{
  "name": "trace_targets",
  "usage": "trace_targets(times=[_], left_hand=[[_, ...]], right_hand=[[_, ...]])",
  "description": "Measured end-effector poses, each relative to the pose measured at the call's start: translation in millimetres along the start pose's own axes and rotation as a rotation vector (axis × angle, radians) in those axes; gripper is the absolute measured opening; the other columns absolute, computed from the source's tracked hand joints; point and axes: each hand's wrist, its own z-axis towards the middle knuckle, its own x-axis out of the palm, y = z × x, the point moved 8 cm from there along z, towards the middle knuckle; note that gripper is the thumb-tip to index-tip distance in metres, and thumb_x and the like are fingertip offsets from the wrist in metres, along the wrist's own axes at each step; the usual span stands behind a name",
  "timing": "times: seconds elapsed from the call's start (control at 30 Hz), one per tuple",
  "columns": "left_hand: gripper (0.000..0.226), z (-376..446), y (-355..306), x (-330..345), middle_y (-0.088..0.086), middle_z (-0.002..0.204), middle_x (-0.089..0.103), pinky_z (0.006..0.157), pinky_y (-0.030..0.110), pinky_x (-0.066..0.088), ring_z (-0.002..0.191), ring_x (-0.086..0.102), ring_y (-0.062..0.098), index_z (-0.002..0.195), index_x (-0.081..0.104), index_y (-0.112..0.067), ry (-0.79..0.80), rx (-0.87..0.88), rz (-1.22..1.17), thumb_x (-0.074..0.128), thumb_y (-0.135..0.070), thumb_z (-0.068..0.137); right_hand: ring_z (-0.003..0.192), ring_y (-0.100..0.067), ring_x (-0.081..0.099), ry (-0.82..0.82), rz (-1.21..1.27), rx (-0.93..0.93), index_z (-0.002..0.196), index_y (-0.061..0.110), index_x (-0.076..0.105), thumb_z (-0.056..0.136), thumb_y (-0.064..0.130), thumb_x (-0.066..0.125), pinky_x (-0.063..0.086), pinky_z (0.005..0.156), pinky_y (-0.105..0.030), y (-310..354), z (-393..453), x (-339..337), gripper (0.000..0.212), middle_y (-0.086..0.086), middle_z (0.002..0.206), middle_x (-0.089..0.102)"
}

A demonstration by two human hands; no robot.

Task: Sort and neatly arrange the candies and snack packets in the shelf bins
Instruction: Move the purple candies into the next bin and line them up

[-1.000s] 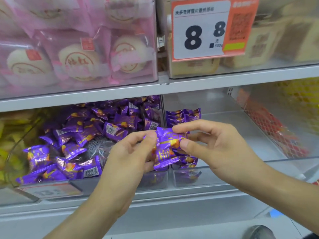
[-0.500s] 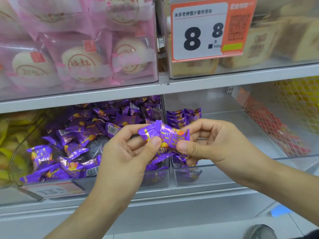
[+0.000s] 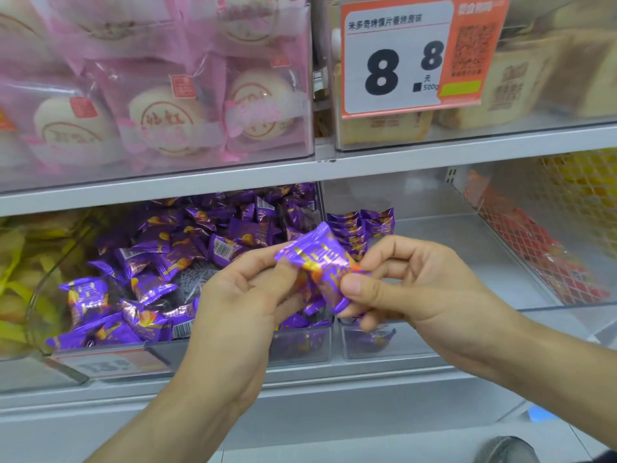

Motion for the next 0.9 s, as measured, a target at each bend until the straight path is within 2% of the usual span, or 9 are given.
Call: trace_targets(times=[0.13, 0.2, 0.33, 0.4, 0.5, 0.6, 0.7, 0.8, 0.9], left_hand=[[0.027, -2.4, -0.4, 6.1, 0.022, 0.094, 0.073, 0.078, 0.039, 0.061, 0.082, 0.072, 0.027, 0.096, 0.070, 0.003, 0.046, -0.037, -0.098, 0.061, -0.010, 0.075], [0.022, -3.0, -1.0, 8.8, 0.020, 0.094, 0.073, 0.080, 0.041, 0.061, 0.085, 0.071, 0.028, 0.088, 0.071, -0.003, 0.066, -0.049, -0.139, 0.060, -0.020, 0.080], [0.023, -3.1, -2.1, 6.3, 0.013, 0.081, 0.073, 0.072, 0.033, 0.060, 0.071, 0.070, 0.021, 0.087, 0.069, -0.004, 0.031, 0.028, -0.040, 0.066, -0.025, 0.078], [0.028, -2.2, -1.7, 5.1, 0.014, 0.080, 0.074, 0.072, 0.035, 0.060, 0.070, 0.070, 0.021, 0.094, 0.068, 0.001, 0.017, 0.062, -0.019, 0.066, -0.020, 0.075], [0.027, -0.6, -1.4, 5.8, 0.016, 0.083, 0.075, 0.073, 0.036, 0.061, 0.072, 0.071, 0.023, 0.095, 0.068, 0.002, 0.015, 0.100, -0.013, 0.065, -0.016, 0.075], [0.020, -3.3, -2.0, 11.6, 0.015, 0.081, 0.075, 0.070, 0.034, 0.060, 0.071, 0.070, 0.024, 0.088, 0.072, -0.005, 0.039, 0.137, -0.019, 0.067, -0.018, 0.073], [0.020, -6.1, -7.6, 17.5, 0.008, 0.091, 0.077, 0.074, 0.031, 0.058, 0.080, 0.071, 0.020, 0.088, 0.078, -0.013, 0.075, 0.238, 0.083, 0.071, -0.025, 0.073], [0.015, -4.0, -16.1, 16.2, 0.004, 0.101, 0.074, 0.081, 0.028, 0.054, 0.096, 0.070, 0.018, 0.094, 0.079, -0.023, 0.070, 0.402, 0.283, 0.079, -0.028, 0.080], [0.031, 0.9, -10.8, 16.6, -0.001, 0.107, 0.071, 0.085, 0.035, 0.054, 0.100, 0.067, 0.019, 0.107, 0.074, -0.032, 0.093, 0.445, 0.458, 0.072, -0.044, 0.078]], right_hand=[[0.062, -0.029, 0.073, -0.036, -0.047, 0.025, 0.078, 0.006, 0.059, 0.052, 0.016, 0.081, 0.052, 0.044, -0.026, -7.5, 0.1, 0.2, 0.035, -0.014, 0.061, 0.066], [0.062, -0.028, 0.073, -0.036, -0.038, 0.043, 0.079, 0.006, 0.059, 0.053, 0.016, 0.081, 0.051, 0.043, -0.025, -10.2, 0.9, -0.1, 0.036, -0.014, 0.061, 0.067], [0.062, -0.025, 0.072, -0.017, -0.062, 0.065, 0.088, 0.005, 0.059, 0.051, 0.021, 0.082, 0.051, 0.046, -0.026, -11.5, 1.4, -0.1, 0.047, -0.013, 0.062, 0.067], [0.064, -0.020, 0.068, -0.029, -0.145, 0.055, 0.095, 0.008, 0.061, 0.048, 0.027, 0.086, 0.051, 0.049, -0.029, -12.0, 2.2, -1.7, 0.057, -0.012, 0.072, 0.068], [0.080, -0.013, 0.061, -0.111, -0.411, -0.098, 0.104, 0.028, 0.066, 0.049, 0.046, 0.094, 0.056, 0.067, -0.035, -0.5, 1.9, -8.4, 0.065, 0.001, 0.101, 0.063], [0.100, -0.014, 0.064, 0.022, -0.452, -0.172, 0.117, 0.035, 0.060, 0.057, 0.047, 0.085, 0.059, 0.079, -0.039, 5.8, -1.3, 2.4, 0.066, 0.009, 0.116, 0.063], [0.099, -0.023, 0.069, 0.127, -0.409, -0.215, 0.116, 0.025, 0.062, 0.072, 0.030, 0.084, 0.058, 0.081, -0.053, 7.7, -3.3, 11.3, 0.050, 0.003, 0.111, 0.071], [0.095, -0.018, 0.071, 0.080, -0.460, -0.302, 0.109, 0.020, 0.066, 0.074, 0.023, 0.082, 0.058, 0.085, -0.042, 14.0, -0.1, 4.9, 0.039, 0.000, 0.101, 0.075], [0.094, -0.021, 0.070, 0.080, -0.522, -0.318, 0.110, 0.014, 0.067, 0.071, 0.023, 0.085, 0.056, 0.087, -0.033, 18.1, 10.1, -7.8, 0.043, -0.003, 0.101, 0.075]])
